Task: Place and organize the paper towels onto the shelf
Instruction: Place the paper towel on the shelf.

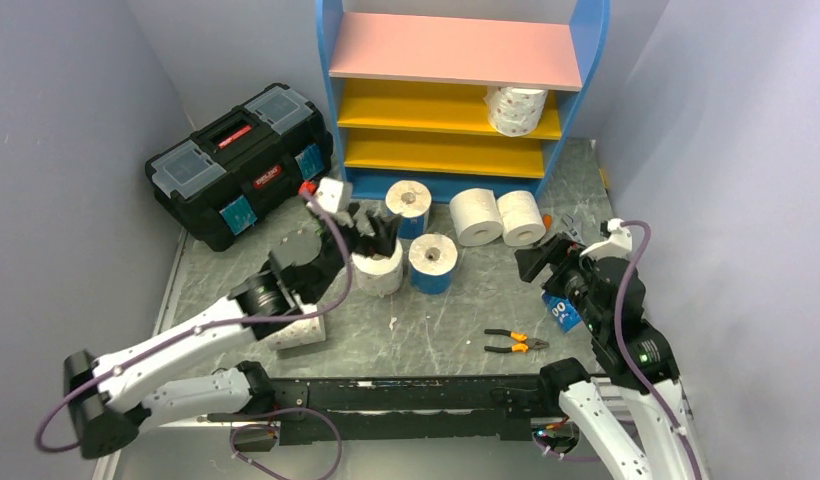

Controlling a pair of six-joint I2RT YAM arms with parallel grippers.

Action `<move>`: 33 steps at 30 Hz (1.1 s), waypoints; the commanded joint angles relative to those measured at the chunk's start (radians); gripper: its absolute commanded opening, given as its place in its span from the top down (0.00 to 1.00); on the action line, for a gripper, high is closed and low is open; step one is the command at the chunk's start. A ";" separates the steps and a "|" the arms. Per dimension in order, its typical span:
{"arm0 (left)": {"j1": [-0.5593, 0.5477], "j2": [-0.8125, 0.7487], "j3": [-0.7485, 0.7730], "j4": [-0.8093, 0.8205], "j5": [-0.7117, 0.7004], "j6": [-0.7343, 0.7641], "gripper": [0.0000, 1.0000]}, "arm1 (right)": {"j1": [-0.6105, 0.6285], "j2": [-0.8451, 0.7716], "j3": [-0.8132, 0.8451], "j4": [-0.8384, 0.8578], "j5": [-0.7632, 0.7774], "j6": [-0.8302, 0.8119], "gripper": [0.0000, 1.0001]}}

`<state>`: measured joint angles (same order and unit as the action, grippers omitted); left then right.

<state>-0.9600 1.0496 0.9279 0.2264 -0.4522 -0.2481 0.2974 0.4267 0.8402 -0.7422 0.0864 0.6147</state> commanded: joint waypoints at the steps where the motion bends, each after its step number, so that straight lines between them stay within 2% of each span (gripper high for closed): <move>1: -0.025 -0.206 -0.141 -0.353 -0.075 -0.186 0.01 | 0.004 0.102 0.007 0.145 0.092 -0.043 0.10; 5: -0.034 -0.391 -0.291 -0.423 -0.031 -0.278 0.01 | 0.009 0.181 0.015 0.302 0.175 -0.035 0.11; 9: -0.037 -0.501 -0.409 -0.455 0.034 -0.352 0.00 | 0.061 0.315 0.046 0.447 0.340 -0.031 0.11; 12: -0.040 -0.532 -0.459 -0.461 0.058 -0.374 0.01 | 0.183 0.421 0.019 0.657 0.548 -0.144 0.09; 14: -0.041 -0.545 -0.487 -0.445 0.073 -0.378 0.01 | 0.264 0.505 0.024 0.797 0.632 -0.256 0.06; 17: -0.044 -0.553 -0.513 -0.436 0.091 -0.397 0.01 | 0.293 0.636 0.099 0.849 0.754 -0.304 0.00; 24: -0.052 -0.592 -0.588 -0.388 0.100 -0.428 0.01 | 0.294 0.767 0.104 1.093 0.774 -0.416 0.00; 30: -0.052 -0.604 -0.568 -0.415 0.065 -0.386 0.01 | 0.328 0.918 0.191 1.144 0.949 -0.510 0.00; 33: -0.053 -0.604 -0.568 -0.419 0.056 -0.385 0.01 | 0.313 0.974 0.202 1.158 1.020 -0.498 0.00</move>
<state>-1.0077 0.4534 0.3351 -0.2218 -0.3714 -0.6468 0.6159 1.3476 1.0012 0.3260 0.9550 0.1627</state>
